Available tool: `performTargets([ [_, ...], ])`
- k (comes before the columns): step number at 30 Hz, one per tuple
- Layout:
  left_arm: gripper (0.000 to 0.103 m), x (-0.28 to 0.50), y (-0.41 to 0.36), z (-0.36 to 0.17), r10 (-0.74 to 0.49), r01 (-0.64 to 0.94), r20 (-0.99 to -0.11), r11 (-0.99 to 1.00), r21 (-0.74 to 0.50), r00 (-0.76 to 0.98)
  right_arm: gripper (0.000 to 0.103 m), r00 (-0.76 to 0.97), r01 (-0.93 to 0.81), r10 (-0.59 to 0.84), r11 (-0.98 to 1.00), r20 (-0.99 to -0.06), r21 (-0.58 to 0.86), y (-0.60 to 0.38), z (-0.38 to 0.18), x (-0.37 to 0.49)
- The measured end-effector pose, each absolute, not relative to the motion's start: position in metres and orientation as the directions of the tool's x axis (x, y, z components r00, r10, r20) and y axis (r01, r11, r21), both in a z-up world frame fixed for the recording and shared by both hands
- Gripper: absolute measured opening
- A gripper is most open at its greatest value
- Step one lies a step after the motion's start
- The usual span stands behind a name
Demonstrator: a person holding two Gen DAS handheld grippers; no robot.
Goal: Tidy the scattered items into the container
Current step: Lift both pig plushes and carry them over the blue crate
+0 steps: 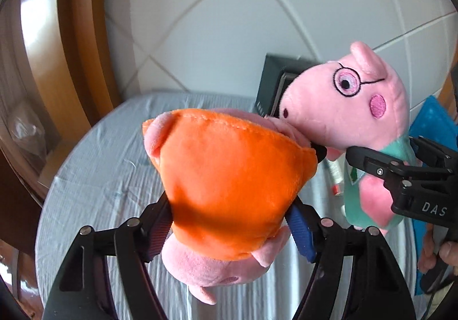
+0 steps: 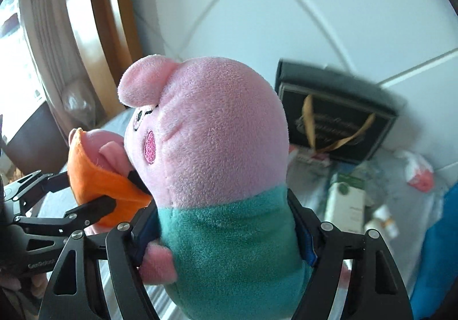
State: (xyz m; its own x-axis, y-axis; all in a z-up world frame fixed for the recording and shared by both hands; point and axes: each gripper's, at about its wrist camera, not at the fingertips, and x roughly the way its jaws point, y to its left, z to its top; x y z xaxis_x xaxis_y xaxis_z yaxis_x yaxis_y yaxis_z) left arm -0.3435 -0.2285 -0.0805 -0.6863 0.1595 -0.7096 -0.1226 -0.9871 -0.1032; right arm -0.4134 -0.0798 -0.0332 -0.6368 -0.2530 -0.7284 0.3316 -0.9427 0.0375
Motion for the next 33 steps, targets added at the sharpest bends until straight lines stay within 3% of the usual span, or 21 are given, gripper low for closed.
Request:
performTargets([
  [9, 0.071, -0.254, -0.190, -0.015, 0.145, -0.127, -0.602, -0.989, -0.072, -0.785, 0.077, -0.768, 0.281, -0.242, -0.959, -0.592, 0.029, -0.032, 0.046, -0.301],
  [19, 0.071, -0.185, -0.141, 0.013, 0.119, -0.110, -0.543, -0.993, -0.048, -0.832, 0.077, -0.822, 0.243, -0.222, -0.970, -0.524, 0.030, 0.038, 0.080, -0.218],
  [33, 0.071, -0.149, -0.087, 0.044, 0.313, -0.337, -0.482, -0.941, -0.039, -0.818, 0.077, -0.870, 0.035, -0.043, -0.999, -0.491, 0.025, 0.100, 0.111, -0.150],
])
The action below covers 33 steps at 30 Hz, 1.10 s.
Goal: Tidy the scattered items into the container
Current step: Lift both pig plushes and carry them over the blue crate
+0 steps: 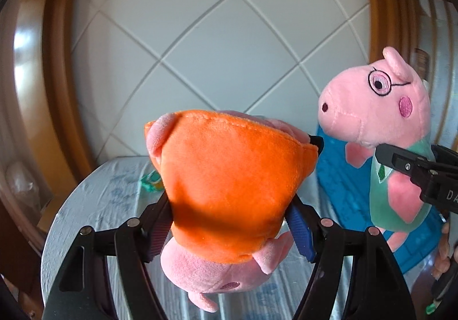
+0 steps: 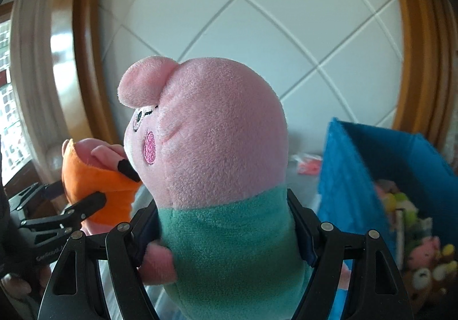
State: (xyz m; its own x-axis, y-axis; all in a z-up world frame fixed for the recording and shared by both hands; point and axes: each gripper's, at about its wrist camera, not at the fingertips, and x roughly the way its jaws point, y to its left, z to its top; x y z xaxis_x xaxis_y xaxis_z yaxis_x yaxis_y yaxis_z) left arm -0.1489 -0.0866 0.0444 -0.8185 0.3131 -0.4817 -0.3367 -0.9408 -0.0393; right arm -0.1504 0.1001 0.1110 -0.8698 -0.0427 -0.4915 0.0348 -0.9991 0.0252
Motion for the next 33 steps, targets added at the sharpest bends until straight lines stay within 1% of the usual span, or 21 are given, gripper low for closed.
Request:
performTargets([
  [6, 0.071, -0.139, -0.034, 0.066, 0.377, -0.412, -0.447, -0.911, -0.020, -0.811, 0.077, -0.891, -0.039, 0.030, -0.999, -0.453, 0.012, 0.135, 0.132, -0.132],
  [11, 0.071, -0.127, 0.036, 0.093, 0.420, -0.461, -0.396, -0.887, 0.009, -0.817, 0.077, -0.914, -0.091, 0.081, -0.996, -0.398, 0.007, 0.187, 0.151, -0.117],
  [17, 0.071, -0.110, 0.147, 0.128, 0.489, -0.512, -0.317, -0.859, -0.013, -0.812, 0.078, -0.934, -0.147, 0.147, -0.989, -0.324, -0.025, 0.291, 0.178, -0.095],
  [21, 0.071, -0.110, 0.220, 0.139, 0.543, -0.557, -0.320, -0.829, -0.055, -0.776, 0.078, -0.929, -0.192, 0.188, -0.981, -0.319, -0.021, 0.372, 0.181, -0.092],
  [22, 0.072, -0.111, 0.232, 0.138, 0.547, -0.561, -0.328, -0.826, -0.062, -0.770, 0.078, -0.925, -0.202, 0.196, -0.979, -0.324, -0.016, 0.393, 0.179, -0.092],
  [25, 0.072, -0.119, 0.284, 0.124, 0.545, -0.571, -0.403, -0.818, -0.065, -0.735, 0.078, -0.912, -0.218, 0.206, -0.976, -0.355, -0.008, 0.437, 0.173, -0.087],
  [27, 0.072, -0.119, 0.317, 0.113, 0.530, -0.576, -0.473, -0.816, -0.056, -0.704, 0.078, -0.895, -0.236, 0.218, -0.972, -0.389, -0.001, 0.471, 0.163, -0.096],
  [30, 0.072, -0.128, 0.352, 0.072, 0.474, -0.575, -0.614, -0.817, -0.040, -0.631, 0.078, -0.870, -0.240, 0.201, -0.970, -0.450, 0.030, 0.507, 0.142, -0.098],
  [31, 0.072, -0.129, 0.357, 0.062, 0.460, -0.572, -0.641, -0.819, -0.041, -0.614, 0.078, -0.860, -0.239, 0.194, -0.970, -0.472, 0.036, 0.519, 0.134, -0.104],
  [32, 0.073, -0.133, 0.367, 0.047, 0.429, -0.565, -0.690, -0.825, -0.034, -0.584, 0.078, -0.847, -0.239, 0.188, -0.970, -0.497, 0.040, 0.526, 0.126, -0.108],
  [33, 0.073, -0.134, 0.367, 0.037, 0.409, -0.558, -0.713, -0.829, -0.029, -0.570, 0.078, -0.830, -0.238, 0.182, -0.970, -0.528, 0.040, 0.535, 0.116, -0.115],
])
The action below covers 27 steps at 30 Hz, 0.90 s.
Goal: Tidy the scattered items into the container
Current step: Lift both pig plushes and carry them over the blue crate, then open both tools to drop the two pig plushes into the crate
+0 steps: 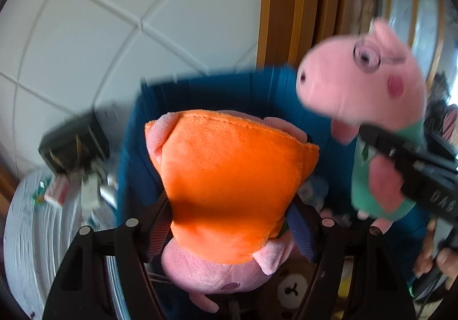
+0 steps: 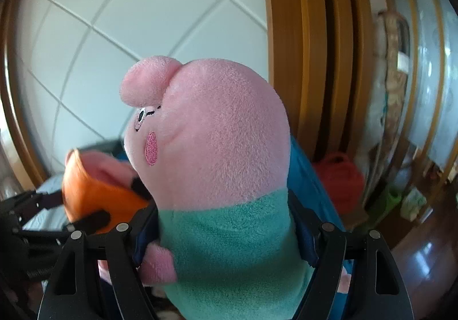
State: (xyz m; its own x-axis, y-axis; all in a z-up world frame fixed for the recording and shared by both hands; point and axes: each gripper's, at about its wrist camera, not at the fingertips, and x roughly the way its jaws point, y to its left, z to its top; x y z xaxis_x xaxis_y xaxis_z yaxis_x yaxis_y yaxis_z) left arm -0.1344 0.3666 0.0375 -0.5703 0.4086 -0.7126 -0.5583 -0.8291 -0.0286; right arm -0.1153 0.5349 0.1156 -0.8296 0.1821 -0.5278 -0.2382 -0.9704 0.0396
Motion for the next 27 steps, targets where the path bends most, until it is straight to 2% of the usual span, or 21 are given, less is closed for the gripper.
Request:
performTargets([
  [3, 0.074, -0.138, 0.382, 0.013, 0.344, -0.546, -0.774, -0.838, 0.003, -0.531, 0.078, -0.790, -0.235, 0.164, -0.971, -0.591, 0.044, 0.549, 0.090, -0.119],
  [9, 0.077, -0.136, 0.387, 0.008, 0.327, -0.536, -0.780, -0.844, 0.012, -0.533, 0.081, -0.682, -0.196, 0.089, -0.978, -0.726, 0.064, 0.564, 0.055, -0.137],
  [12, 0.078, -0.136, 0.382, 0.008, 0.325, -0.521, -0.774, -0.854, 0.008, -0.544, 0.086, -0.682, -0.181, 0.085, -0.982, -0.726, 0.055, 0.562, 0.055, -0.136],
  [14, 0.078, -0.132, 0.383, 0.012, 0.327, -0.516, -0.759, -0.857, 0.013, -0.563, 0.093, -0.682, -0.170, 0.073, -0.984, -0.728, 0.061, 0.564, 0.053, -0.135],
  [17, 0.078, -0.138, 0.386, 0.021, 0.332, -0.513, -0.734, -0.858, 0.025, -0.592, 0.095, -0.686, -0.167, 0.072, -0.984, -0.724, 0.060, 0.562, 0.054, -0.130],
  [19, 0.078, -0.137, 0.386, 0.025, 0.334, -0.510, -0.722, -0.860, 0.030, -0.606, 0.101, -0.694, -0.166, 0.071, -0.984, -0.716, 0.064, 0.562, 0.056, -0.127],
  [27, 0.078, -0.114, 0.373, 0.043, 0.371, -0.516, -0.673, -0.856, 0.019, -0.640, 0.103, -0.749, -0.175, 0.064, -0.979, -0.659, 0.103, 0.560, 0.078, -0.092],
])
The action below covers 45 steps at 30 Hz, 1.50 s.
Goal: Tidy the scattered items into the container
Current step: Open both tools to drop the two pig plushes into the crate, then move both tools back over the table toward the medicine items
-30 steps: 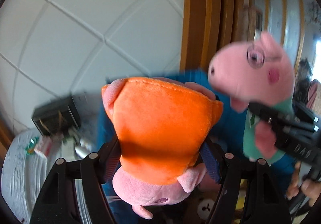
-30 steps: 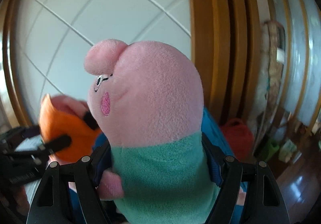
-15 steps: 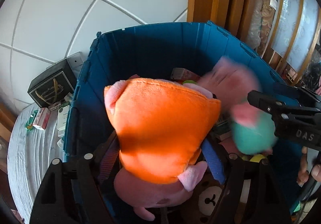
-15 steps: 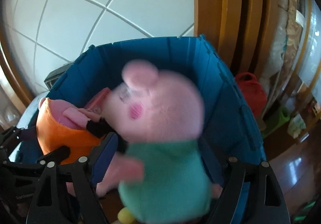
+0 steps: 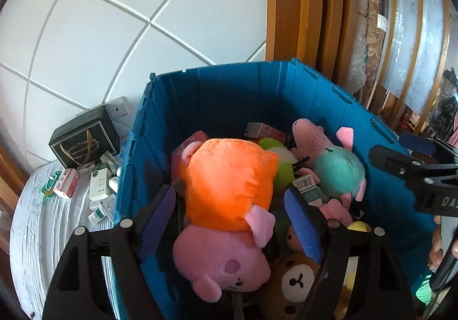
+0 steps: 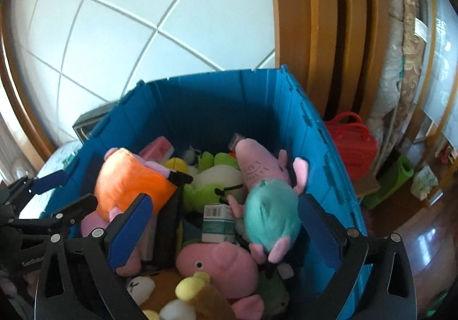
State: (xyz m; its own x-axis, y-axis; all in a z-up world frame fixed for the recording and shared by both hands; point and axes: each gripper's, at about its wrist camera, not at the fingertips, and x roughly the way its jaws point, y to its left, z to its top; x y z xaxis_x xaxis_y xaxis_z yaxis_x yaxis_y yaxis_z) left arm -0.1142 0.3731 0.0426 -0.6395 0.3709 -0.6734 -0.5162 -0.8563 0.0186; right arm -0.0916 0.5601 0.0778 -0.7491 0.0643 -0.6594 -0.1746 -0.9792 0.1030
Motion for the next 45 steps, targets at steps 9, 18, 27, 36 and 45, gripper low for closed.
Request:
performTargets([
  [9, 0.079, -0.078, 0.319, 0.068, 0.413, -0.494, -0.573, -0.869, -0.018, -0.707, 0.103, -0.803, -0.163, 0.040, -0.974, -0.595, 0.154, 0.528, 0.092, -0.050],
  [18, 0.079, -0.058, 0.225, 0.077, 0.356, -0.393, -0.493, -0.919, -0.031, -0.794, 0.103, -0.837, -0.064, -0.040, -0.983, -0.546, 0.170, 0.448, 0.101, -0.041],
  [27, 0.081, -0.067, 0.078, 0.048, 0.222, -0.227, -0.540, -0.972, -0.058, -0.812, 0.103, -0.856, 0.044, -0.122, -0.985, -0.503, 0.165, 0.327, 0.110, -0.041],
  [36, 0.081, -0.074, -0.065, 0.019, 0.108, -0.095, -0.576, -0.994, -0.053, -0.811, 0.103, -0.848, 0.139, -0.207, -0.975, -0.487, 0.172, 0.192, 0.100, -0.043],
  [45, 0.081, -0.090, -0.116, -0.022, 0.125, -0.096, -0.642, -0.992, -0.081, -0.756, 0.103, -0.779, 0.095, -0.191, -0.977, -0.598, 0.188, 0.129, 0.053, -0.066],
])
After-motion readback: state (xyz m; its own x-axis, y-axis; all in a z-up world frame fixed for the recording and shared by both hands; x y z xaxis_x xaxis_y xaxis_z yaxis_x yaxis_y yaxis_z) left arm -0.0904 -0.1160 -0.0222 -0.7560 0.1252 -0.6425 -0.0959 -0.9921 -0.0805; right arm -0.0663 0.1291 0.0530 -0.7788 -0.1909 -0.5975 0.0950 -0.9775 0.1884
